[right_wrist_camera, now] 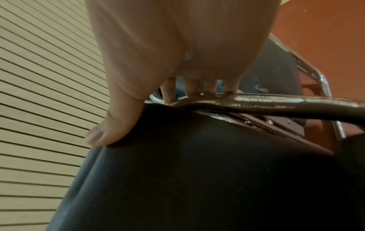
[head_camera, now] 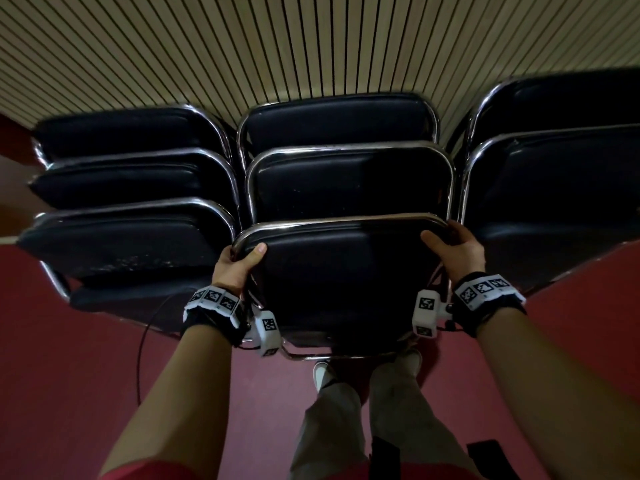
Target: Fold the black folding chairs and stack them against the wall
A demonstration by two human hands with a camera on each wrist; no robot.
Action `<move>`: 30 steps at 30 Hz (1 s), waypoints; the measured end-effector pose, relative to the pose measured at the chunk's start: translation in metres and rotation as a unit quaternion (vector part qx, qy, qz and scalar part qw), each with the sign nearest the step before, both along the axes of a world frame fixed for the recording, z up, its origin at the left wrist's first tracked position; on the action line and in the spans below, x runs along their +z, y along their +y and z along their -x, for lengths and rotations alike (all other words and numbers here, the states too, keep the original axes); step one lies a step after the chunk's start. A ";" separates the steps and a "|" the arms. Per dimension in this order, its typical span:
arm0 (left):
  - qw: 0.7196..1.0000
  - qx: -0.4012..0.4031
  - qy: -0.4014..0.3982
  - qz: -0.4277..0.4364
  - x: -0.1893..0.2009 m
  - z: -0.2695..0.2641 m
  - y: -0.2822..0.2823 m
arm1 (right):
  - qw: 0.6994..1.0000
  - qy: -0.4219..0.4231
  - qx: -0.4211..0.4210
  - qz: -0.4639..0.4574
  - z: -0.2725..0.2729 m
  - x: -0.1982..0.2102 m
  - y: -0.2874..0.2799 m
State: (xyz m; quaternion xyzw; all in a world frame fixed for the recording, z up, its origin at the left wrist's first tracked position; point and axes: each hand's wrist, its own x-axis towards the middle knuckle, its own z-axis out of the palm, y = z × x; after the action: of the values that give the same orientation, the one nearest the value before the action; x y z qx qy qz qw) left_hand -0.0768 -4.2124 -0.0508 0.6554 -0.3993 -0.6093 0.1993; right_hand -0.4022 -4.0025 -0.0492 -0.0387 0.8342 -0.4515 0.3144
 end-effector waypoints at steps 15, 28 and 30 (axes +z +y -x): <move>0.997 -0.035 -0.050 0.047 -0.009 0.000 0.005 | 1.000 0.024 -0.009 -0.005 -0.005 0.009 0.026; 0.997 -0.027 -0.059 0.035 -0.019 0.030 0.016 | 0.997 -0.013 -0.077 0.018 0.013 0.012 0.023; 0.997 -0.026 -0.059 0.033 -0.019 0.037 0.018 | 0.997 -0.023 -0.075 0.013 0.018 0.011 0.024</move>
State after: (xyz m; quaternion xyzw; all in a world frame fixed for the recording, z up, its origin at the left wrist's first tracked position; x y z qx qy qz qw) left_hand -0.1136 -4.1947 -0.0696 0.6727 -0.4476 -0.5607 0.1809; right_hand -0.4203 -3.9786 -0.0380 0.0302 0.8212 -0.4854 0.2984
